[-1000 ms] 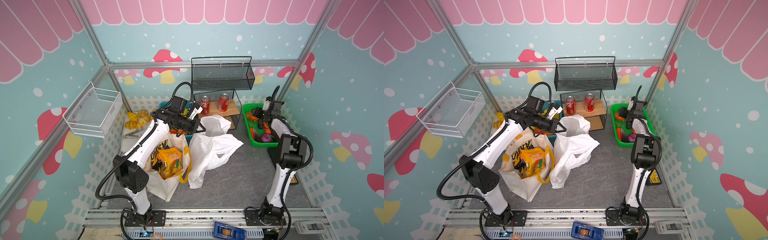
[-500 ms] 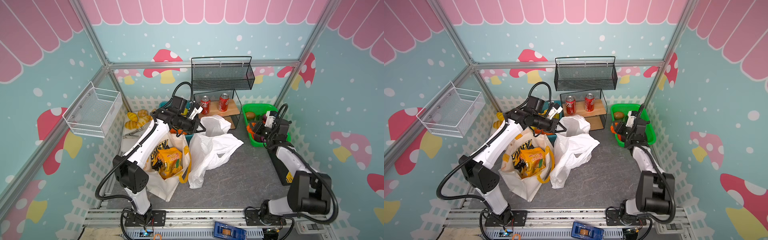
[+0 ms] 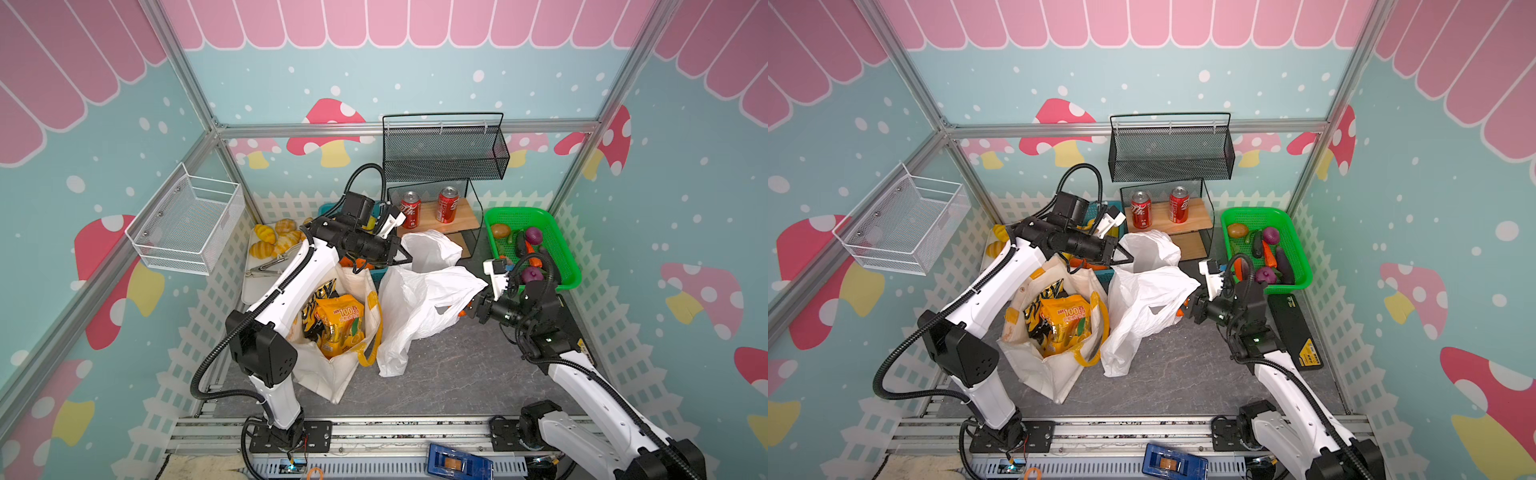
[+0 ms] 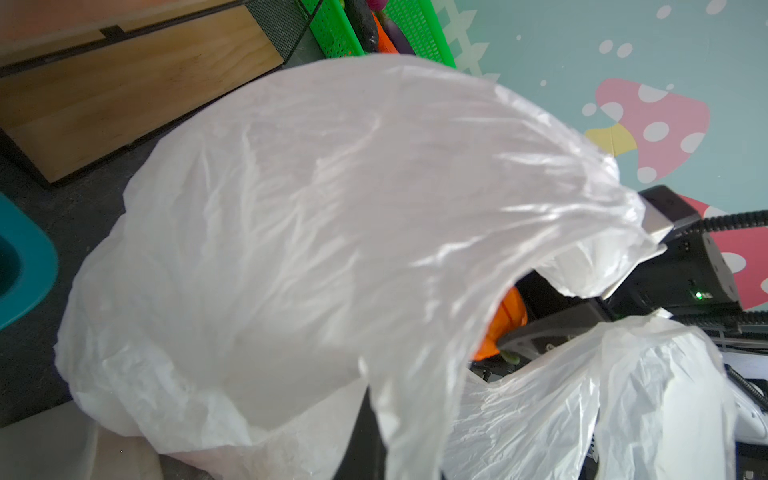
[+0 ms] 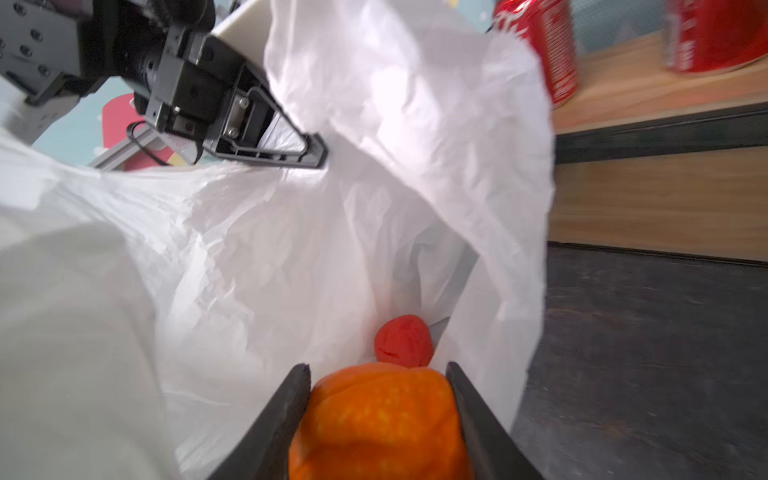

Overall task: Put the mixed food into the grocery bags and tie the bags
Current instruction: 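Carry the orange pepper into the white bag and release it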

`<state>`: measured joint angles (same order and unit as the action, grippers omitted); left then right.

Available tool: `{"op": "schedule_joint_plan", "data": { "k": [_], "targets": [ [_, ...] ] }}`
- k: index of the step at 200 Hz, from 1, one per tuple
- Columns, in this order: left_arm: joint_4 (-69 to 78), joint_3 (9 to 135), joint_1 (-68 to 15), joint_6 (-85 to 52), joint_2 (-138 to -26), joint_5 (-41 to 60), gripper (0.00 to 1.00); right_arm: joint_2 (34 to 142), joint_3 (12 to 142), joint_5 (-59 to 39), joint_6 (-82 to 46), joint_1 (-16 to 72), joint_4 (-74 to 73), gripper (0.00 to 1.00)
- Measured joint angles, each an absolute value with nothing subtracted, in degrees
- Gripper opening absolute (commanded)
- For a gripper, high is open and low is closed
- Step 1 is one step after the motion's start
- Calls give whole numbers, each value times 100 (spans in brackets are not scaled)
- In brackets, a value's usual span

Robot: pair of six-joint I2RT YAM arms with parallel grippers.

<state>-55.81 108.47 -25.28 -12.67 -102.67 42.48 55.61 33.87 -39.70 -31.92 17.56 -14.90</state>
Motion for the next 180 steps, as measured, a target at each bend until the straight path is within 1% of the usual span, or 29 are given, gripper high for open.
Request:
{"op": "schedule_joint_plan", "data": {
  "k": [16, 36, 54, 80, 106, 117, 140, 162, 180],
  "targets": [
    [-5575, 10831, -2567, -1267, -10267, 4300, 0, 6014, 3428, -3900, -3177, 2126, -1798, 48],
    [-5564, 10825, -2628, -1264, -10269, 4340, 0, 6637, 3514, -3564, -3098, 2469, -2047, 49],
    [-5551, 10825, -2657, -1267, -10267, 4368, 0, 7063, 3533, -3122, -2985, 2609, -2152, 54],
    [-5542, 10825, -2668, -1267, -10269, 4377, 0, 7452, 3533, -2694, -2875, 2698, -2226, 63],
    [-5540, 10822, -2668, -1267, -10267, 4375, 0, 7636, 3566, -2539, -2869, 2797, -2401, 69],
    [-5540, 10822, -2668, -1267, -10267, 4372, 0, 7776, 3653, -2519, -2919, 2856, -2473, 74],
    [-5540, 10822, -2665, -1267, -10267, 4368, 0, 7950, 3758, -2475, -3026, 2936, -2543, 82],
    [-5537, 10816, -2665, -1264, -10267, 4351, 0, 7791, 3758, -2322, -2963, 2954, -2421, 90],
    [-5535, 10794, -2659, -1264, -10269, 4331, 0, 7419, 3760, -2169, -2799, 2947, -2161, 92]
  ]
}}
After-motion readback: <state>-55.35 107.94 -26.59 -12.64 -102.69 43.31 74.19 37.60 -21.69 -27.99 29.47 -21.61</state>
